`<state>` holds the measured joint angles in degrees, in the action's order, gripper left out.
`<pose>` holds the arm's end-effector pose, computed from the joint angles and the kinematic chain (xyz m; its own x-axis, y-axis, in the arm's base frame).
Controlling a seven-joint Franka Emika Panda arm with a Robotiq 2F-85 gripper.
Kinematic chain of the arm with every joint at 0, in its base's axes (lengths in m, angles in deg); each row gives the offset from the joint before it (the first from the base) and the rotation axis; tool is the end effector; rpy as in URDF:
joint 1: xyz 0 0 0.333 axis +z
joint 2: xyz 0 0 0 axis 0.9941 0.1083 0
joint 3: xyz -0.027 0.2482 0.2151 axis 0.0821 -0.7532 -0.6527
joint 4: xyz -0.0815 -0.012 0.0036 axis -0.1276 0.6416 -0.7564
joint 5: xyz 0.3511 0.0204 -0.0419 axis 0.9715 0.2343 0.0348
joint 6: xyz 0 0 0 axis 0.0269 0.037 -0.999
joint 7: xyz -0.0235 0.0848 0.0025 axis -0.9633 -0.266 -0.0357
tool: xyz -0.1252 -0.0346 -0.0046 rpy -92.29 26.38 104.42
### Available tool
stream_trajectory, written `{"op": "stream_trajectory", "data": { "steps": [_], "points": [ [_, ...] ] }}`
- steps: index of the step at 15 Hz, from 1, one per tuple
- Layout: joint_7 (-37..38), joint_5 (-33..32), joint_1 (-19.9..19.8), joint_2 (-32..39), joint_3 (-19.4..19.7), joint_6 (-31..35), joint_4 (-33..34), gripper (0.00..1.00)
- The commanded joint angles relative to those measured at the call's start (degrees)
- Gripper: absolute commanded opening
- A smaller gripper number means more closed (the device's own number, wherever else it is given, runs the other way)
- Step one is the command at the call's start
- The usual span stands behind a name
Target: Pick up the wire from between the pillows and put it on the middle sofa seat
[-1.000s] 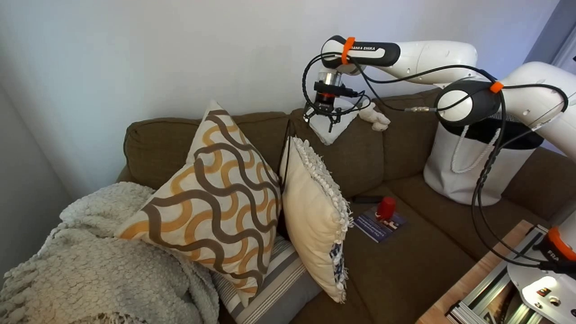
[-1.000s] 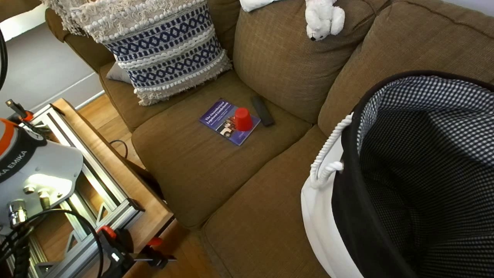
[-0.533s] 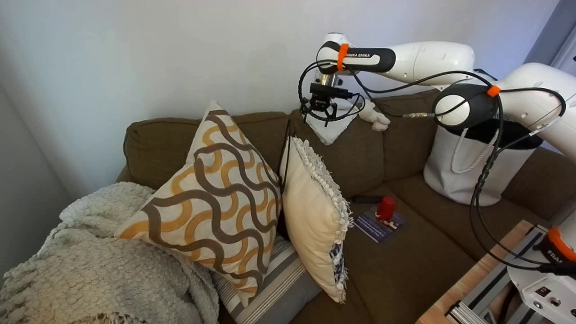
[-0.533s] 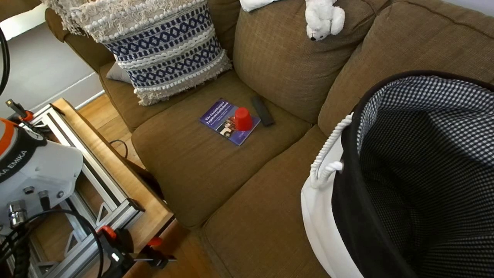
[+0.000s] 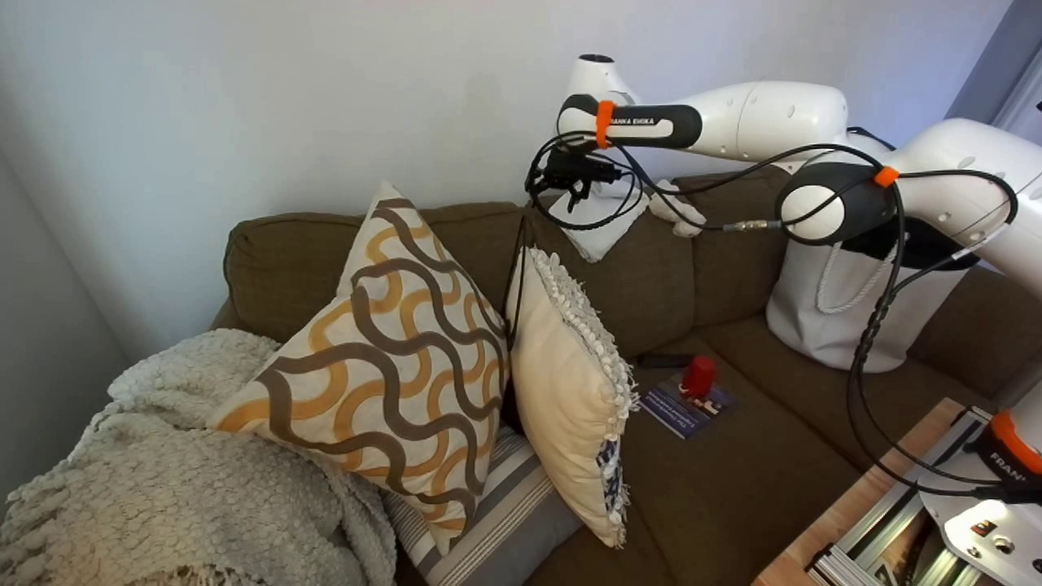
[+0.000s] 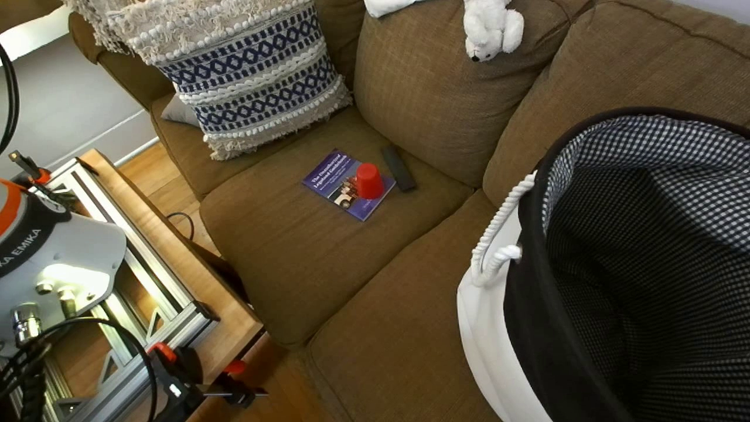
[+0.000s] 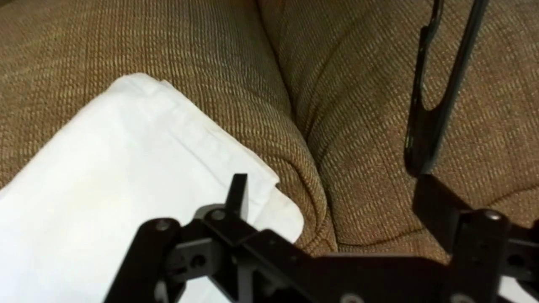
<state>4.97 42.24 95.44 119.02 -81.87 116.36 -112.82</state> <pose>0.7973 0.1417 0.2927 0.8872 -0.3984 0.2327 -0.3801 -0.9170 -0.1208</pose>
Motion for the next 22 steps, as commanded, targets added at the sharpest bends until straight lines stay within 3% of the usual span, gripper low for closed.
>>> {"op": "stream_trajectory", "data": {
  "steps": [1,4,6,14,18,22],
  "points": [
    [-7.56,1.0,-1.64,3.41,-1.99,4.67,2.41,1.0],
    [-14.14,1.29,-2.02,4.3,-3.66,6.56,2.47,1.0],
    [-16.03,-0.03,-1.14,3.48,-3.07,4.41,1.86,1.0],
    [-12.28,0.32,-0.85,2.51,-2.21,6.22,0.09,1.0],
    [-12.04,1.58,-0.66,0.24,-3.83,4.09,0.02,1.0],
    [-1.6,-0.33,3.01,1.79,-1.66,4.01,-0.28,1.0]
  ]
}}
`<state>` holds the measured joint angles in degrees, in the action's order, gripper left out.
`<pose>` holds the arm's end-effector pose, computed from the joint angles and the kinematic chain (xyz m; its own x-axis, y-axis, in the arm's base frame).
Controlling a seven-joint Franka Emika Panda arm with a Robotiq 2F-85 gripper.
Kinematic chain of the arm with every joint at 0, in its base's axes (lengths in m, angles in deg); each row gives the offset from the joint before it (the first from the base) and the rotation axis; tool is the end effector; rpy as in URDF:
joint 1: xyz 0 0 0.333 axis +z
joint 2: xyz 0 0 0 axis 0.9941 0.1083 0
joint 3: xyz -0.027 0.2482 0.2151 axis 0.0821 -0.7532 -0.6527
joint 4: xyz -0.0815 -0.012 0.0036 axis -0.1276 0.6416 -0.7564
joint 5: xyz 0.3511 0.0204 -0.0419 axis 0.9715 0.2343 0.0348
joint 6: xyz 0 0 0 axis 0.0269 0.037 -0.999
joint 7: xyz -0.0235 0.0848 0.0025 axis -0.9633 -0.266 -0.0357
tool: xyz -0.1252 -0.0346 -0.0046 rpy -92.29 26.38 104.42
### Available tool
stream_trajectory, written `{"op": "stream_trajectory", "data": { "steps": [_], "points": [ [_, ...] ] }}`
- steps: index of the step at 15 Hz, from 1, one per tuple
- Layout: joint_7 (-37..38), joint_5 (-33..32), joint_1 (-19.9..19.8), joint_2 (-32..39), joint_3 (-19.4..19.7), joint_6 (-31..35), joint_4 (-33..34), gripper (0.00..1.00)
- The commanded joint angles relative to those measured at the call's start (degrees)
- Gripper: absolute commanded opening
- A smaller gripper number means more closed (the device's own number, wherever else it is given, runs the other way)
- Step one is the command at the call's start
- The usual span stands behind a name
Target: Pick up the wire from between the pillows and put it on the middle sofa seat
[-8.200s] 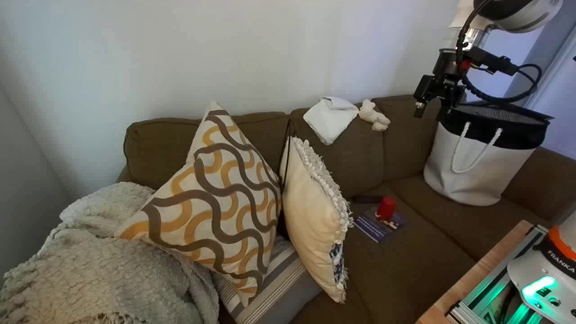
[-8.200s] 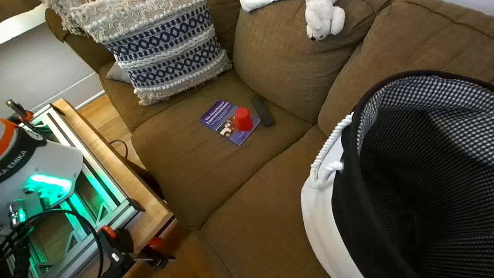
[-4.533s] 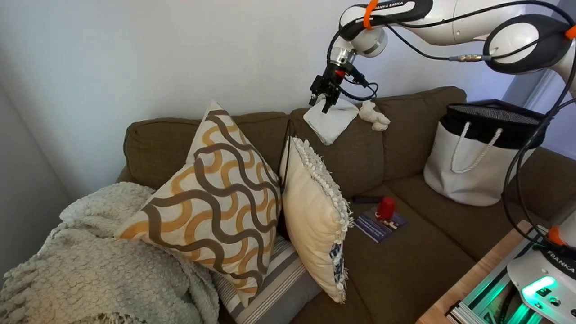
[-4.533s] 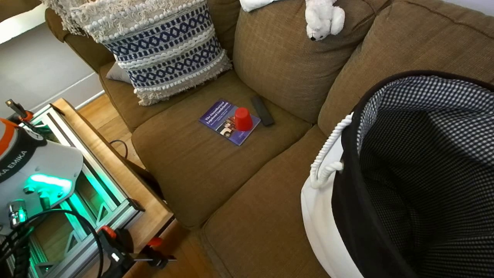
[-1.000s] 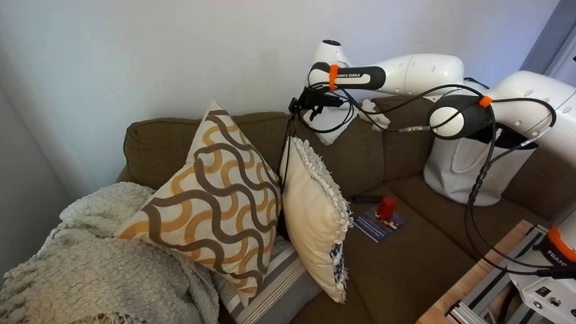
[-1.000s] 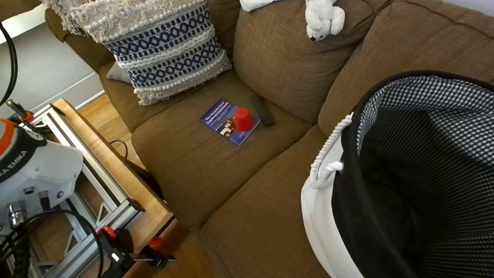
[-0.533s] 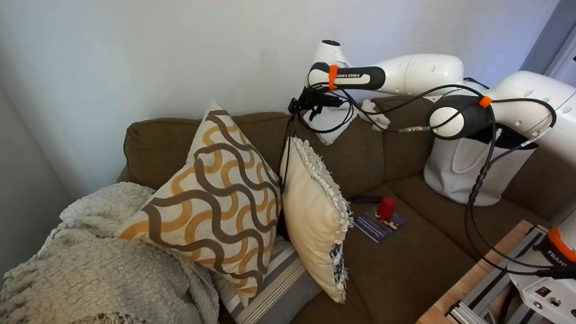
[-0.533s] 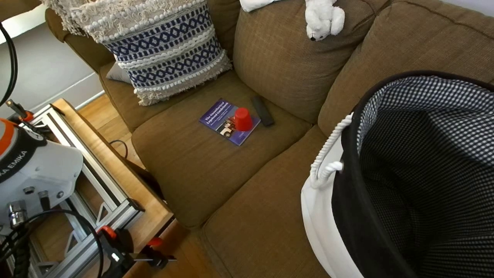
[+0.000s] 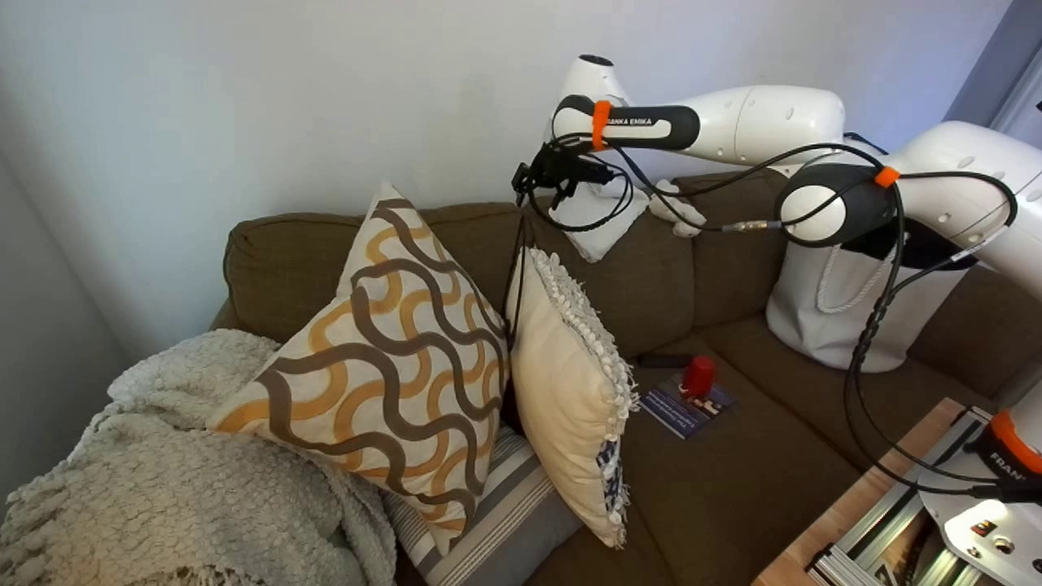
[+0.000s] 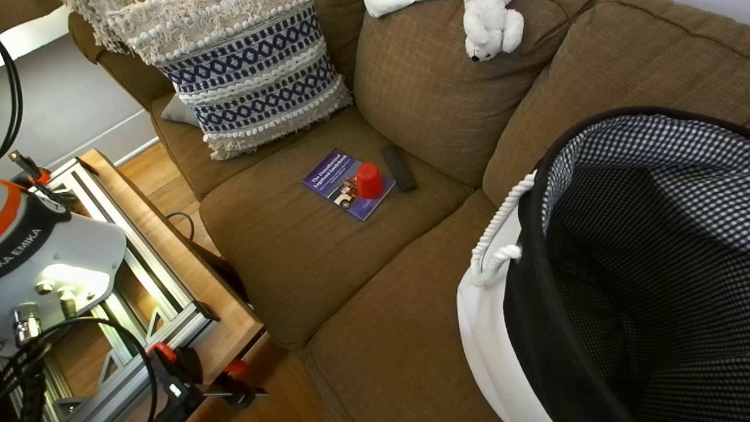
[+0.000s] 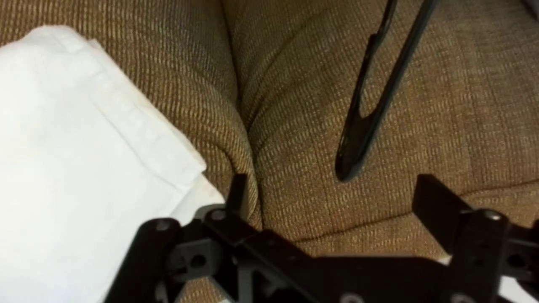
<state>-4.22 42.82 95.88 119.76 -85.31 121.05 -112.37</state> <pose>0.8003 0.1686 0.2952 0.9262 -0.2435 0.2878 -0.2003 -0.9646 -0.1715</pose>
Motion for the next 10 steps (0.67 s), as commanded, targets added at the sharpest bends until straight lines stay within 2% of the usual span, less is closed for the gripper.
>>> {"op": "stream_trajectory", "data": {
  "steps": [1,3,5,10],
  "points": [
    [10.26,-1.33,3.54,1.82,2.21,-0.35,-0.83,1.0],
    [14.82,-1.59,5.29,3.9,3.15,1.63,-0.85,1.0],
    [18.88,-1.84,6.76,5.91,4.57,4.43,-0.3,0.74],
    [24.06,-2.45,8.62,6.19,8.26,7.94,-0.44,0.35]
  ]
}}
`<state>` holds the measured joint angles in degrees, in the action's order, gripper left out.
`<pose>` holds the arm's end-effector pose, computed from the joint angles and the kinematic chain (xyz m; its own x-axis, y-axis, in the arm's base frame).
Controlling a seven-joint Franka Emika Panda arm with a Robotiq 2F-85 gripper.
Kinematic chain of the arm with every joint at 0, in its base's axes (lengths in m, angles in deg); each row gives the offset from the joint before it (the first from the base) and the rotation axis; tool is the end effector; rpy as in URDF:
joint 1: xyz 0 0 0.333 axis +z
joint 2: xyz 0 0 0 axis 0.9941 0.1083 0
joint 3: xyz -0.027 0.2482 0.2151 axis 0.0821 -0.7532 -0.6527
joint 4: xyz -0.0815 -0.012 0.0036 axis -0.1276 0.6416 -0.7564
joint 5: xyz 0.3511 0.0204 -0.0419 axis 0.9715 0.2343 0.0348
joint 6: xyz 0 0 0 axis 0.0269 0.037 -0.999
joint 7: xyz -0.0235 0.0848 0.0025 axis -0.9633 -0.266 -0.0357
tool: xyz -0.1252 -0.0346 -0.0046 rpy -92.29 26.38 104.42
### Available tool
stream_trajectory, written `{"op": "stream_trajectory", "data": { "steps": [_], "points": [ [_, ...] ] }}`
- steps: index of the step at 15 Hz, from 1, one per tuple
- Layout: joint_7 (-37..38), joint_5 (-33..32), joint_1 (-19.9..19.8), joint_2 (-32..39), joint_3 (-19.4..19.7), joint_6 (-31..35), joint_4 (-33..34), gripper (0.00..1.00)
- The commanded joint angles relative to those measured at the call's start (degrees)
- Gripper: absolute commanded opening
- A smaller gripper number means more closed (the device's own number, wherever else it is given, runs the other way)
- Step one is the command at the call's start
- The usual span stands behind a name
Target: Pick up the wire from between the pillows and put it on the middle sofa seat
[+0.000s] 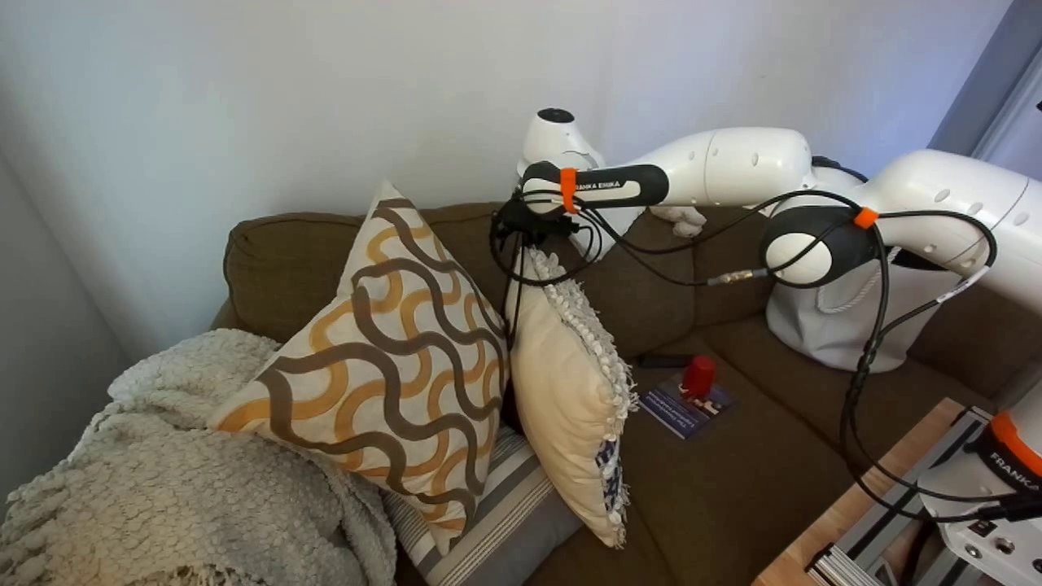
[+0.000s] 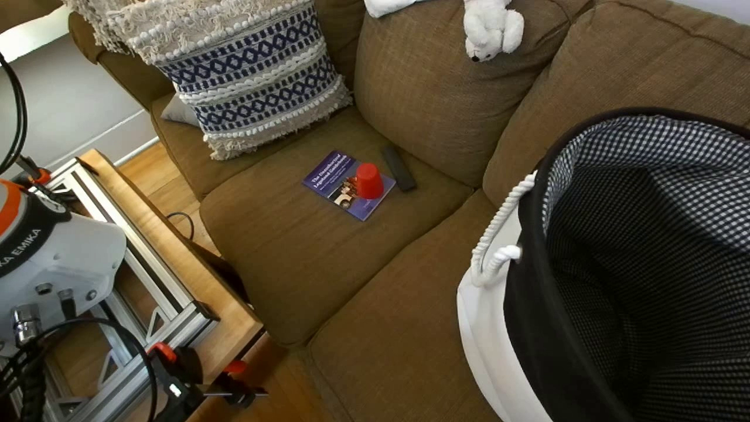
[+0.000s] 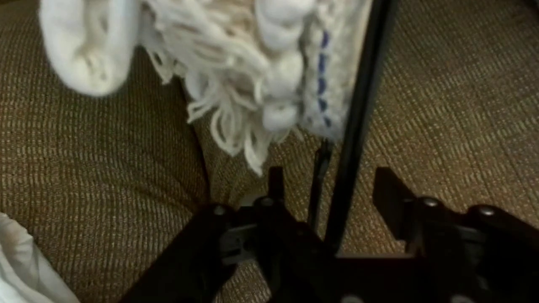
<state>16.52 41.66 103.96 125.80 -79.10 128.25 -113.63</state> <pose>0.7817 0.2466 0.2164 0.8457 -0.4427 0.2981 -0.4086 -0.8964 -0.1720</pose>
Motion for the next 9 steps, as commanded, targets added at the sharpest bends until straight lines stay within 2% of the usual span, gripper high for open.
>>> {"op": "stream_trajectory", "data": {
  "steps": [1,4,5,9],
  "points": [
    [3.46,-1.34,0.69,-0.31,2.65,0.18,0.68,0.26],
    [4.22,-1.74,1.12,-1.3,4.86,-1.31,0.42,0.04],
    [4.33,-1.88,1.26,-1.43,5.59,-1.62,0.34,0.0],
    [3.41,-1.05,0.98,-2.8,6.55,-3.12,0.43,0.01]
  ]
}}
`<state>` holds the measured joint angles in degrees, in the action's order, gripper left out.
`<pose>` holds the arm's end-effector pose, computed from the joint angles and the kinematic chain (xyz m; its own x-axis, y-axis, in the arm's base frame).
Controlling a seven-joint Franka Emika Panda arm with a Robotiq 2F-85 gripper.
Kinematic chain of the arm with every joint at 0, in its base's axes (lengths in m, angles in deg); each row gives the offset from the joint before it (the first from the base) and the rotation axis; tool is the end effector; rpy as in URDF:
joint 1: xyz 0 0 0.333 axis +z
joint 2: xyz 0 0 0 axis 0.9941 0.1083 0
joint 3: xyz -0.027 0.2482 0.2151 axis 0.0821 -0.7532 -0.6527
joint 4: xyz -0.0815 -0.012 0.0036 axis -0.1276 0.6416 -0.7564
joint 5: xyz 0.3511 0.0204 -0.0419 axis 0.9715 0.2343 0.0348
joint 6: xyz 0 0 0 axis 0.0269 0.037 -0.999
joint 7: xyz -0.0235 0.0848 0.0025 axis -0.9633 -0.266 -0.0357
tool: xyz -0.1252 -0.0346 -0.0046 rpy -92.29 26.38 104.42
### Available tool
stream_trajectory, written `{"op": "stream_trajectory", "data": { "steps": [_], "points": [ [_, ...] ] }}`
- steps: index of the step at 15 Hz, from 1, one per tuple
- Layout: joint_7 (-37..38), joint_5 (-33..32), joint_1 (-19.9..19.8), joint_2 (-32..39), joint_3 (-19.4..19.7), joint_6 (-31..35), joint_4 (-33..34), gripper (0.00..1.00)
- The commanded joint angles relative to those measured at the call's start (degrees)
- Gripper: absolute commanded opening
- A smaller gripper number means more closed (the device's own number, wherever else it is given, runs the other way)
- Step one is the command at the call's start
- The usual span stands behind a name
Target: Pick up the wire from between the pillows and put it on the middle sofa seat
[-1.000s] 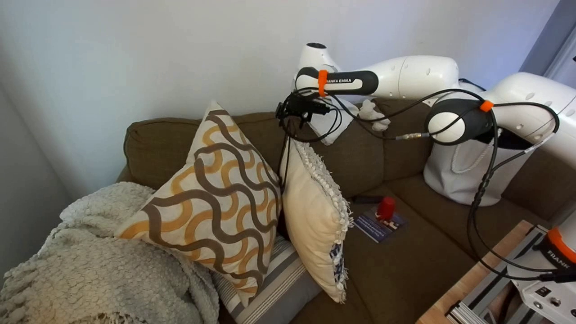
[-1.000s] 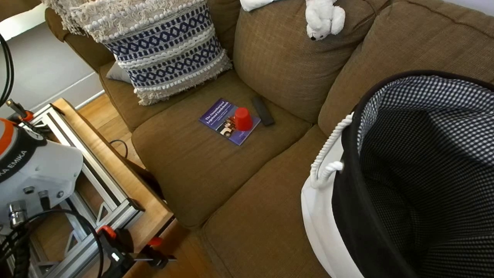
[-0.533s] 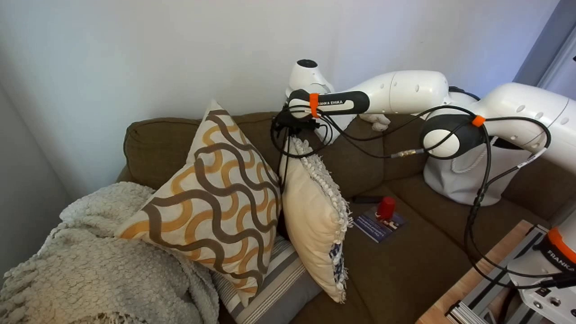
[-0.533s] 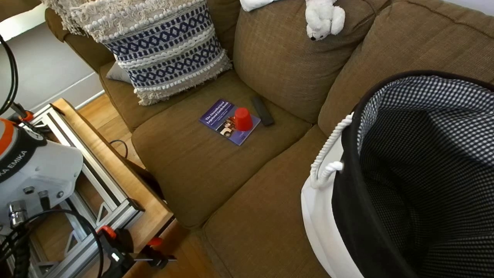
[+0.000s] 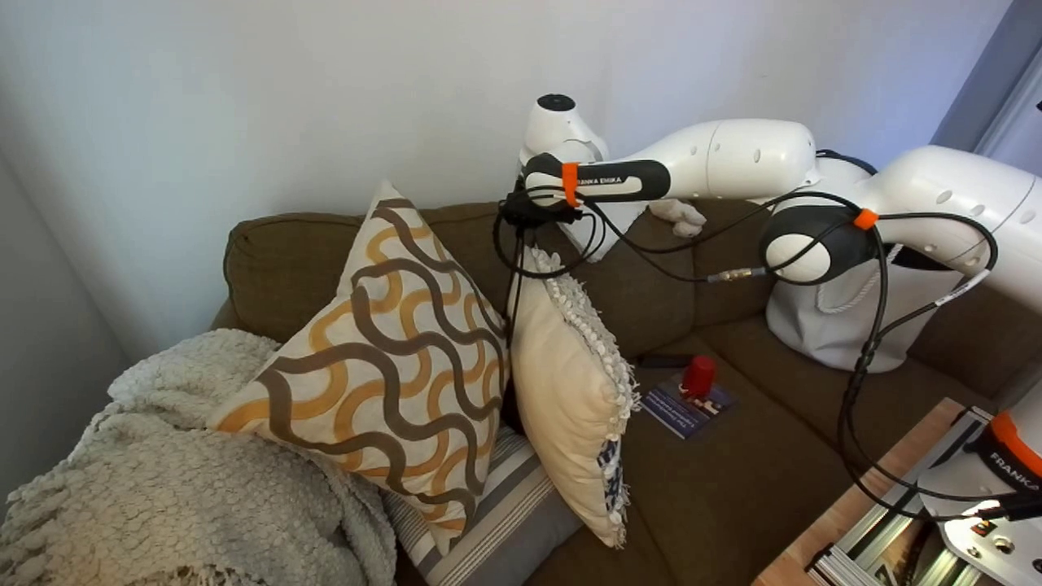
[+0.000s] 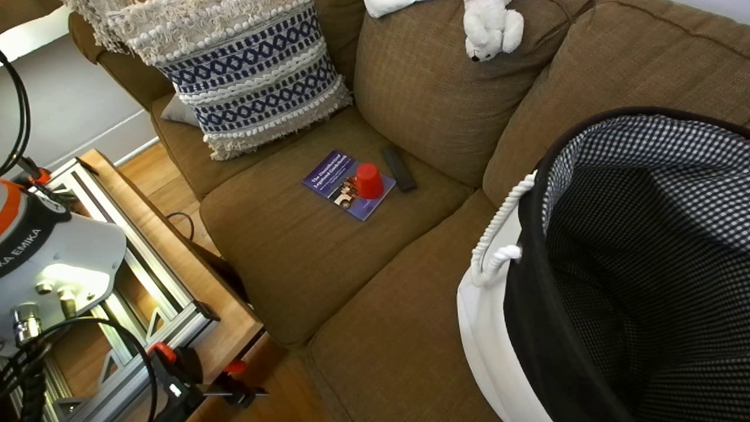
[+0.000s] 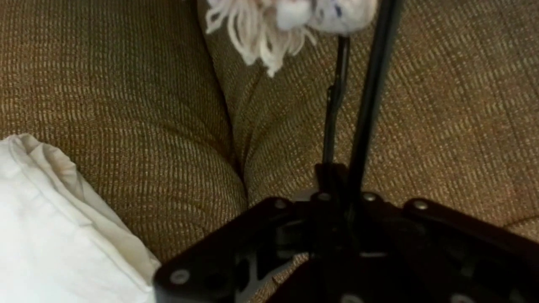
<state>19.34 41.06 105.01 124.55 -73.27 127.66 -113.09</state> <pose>0.7889 0.2329 0.2428 0.8038 -0.4574 0.3804 -0.4437 -0.8869 -0.1287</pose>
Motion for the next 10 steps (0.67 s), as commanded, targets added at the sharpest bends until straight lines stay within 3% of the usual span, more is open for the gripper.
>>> {"op": "stream_trajectory", "data": {
  "steps": [1,5,6,7,8,10],
  "points": [
    [-0.28,0.19,-0.6,-2.4,0.28,-2.7,0.06,0.01],
    [-0.4,4.16,-4.43,-7.97,-2.13,-1.81,1.72,0.01],
    [1.31,2.14,-7.14,-5.65,-5.34,-4.68,9.52,0.01],
    [1.87,2.34,-8.39,-7.14,-5.96,-5.51,10.21,0.01],
    [2.03,1.83,-8.88,-12.0,-6.47,-5.3,5.23,0.01],
    [5.36,-2.63,-10.34,-15.52,-3.08,-12.17,5.97,0.01]
  ]
}}
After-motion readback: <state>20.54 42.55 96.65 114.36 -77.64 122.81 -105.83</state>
